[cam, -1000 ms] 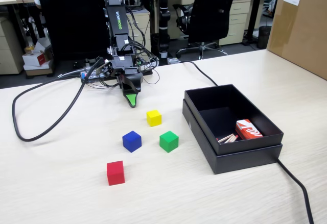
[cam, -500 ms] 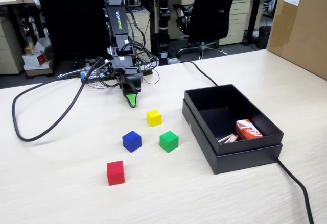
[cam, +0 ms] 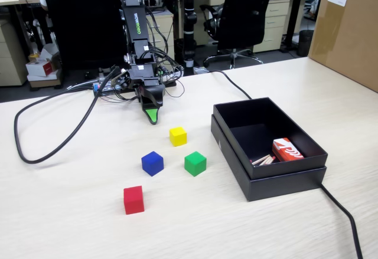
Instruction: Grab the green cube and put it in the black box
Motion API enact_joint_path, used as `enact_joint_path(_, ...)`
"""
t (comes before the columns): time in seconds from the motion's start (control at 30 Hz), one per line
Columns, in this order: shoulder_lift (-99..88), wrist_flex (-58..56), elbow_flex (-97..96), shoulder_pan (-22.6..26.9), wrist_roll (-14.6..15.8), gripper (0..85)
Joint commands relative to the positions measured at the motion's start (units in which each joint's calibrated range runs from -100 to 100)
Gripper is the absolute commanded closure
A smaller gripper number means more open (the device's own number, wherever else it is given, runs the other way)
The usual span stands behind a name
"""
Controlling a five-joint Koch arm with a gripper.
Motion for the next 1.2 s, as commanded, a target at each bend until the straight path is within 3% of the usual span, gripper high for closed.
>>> enact_joint_path(0.0,0.0,-0.7,-1.7,0.0,0.0,35.2)
enact_joint_path(0.57,0.1,-2.4,0.3,-0.3,0.2,37.1)
enact_joint_path(0.73,0.3,-22.8,16.5,-0.7,1.3,37.1)
enact_joint_path(1.17,23.6,-53.5,62.8,2.9,3.4,38.2)
